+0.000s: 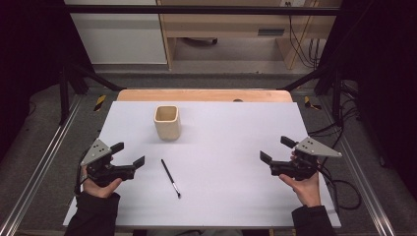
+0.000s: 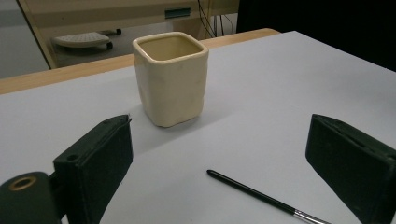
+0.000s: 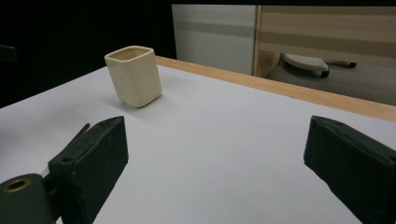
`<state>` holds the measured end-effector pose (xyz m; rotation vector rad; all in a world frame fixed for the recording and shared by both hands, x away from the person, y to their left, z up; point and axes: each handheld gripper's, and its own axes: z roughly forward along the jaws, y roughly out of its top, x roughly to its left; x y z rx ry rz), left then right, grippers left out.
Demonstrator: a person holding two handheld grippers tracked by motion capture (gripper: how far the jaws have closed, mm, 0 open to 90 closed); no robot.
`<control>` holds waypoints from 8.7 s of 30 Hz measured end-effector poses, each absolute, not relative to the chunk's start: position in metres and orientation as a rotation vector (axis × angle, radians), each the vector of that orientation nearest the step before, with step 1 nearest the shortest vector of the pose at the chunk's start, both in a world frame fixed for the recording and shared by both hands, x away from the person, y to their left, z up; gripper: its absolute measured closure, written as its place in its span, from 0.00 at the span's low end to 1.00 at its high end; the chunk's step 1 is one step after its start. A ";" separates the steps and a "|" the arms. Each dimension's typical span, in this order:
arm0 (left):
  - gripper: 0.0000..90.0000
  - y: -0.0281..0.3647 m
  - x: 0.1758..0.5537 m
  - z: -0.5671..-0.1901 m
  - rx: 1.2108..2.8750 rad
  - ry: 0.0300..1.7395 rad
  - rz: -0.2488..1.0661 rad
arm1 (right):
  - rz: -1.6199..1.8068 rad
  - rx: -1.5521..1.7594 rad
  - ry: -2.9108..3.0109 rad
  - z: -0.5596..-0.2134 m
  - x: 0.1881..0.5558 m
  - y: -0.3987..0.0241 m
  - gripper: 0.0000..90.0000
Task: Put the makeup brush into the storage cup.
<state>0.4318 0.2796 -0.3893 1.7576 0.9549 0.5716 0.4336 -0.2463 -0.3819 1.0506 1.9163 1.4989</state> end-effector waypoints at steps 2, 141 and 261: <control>0.08 0.278 0.433 -0.389 1.765 0.946 0.569 | 1.499 1.051 1.917 -0.382 0.434 -0.246 0.07; 0.54 0.169 0.461 -0.469 2.329 0.898 0.325 | 1.469 1.042 1.956 -0.384 0.435 -0.237 0.07; 0.93 0.136 0.475 -0.447 2.719 0.780 0.145 | 1.421 1.047 2.001 -0.387 0.437 -0.233 0.07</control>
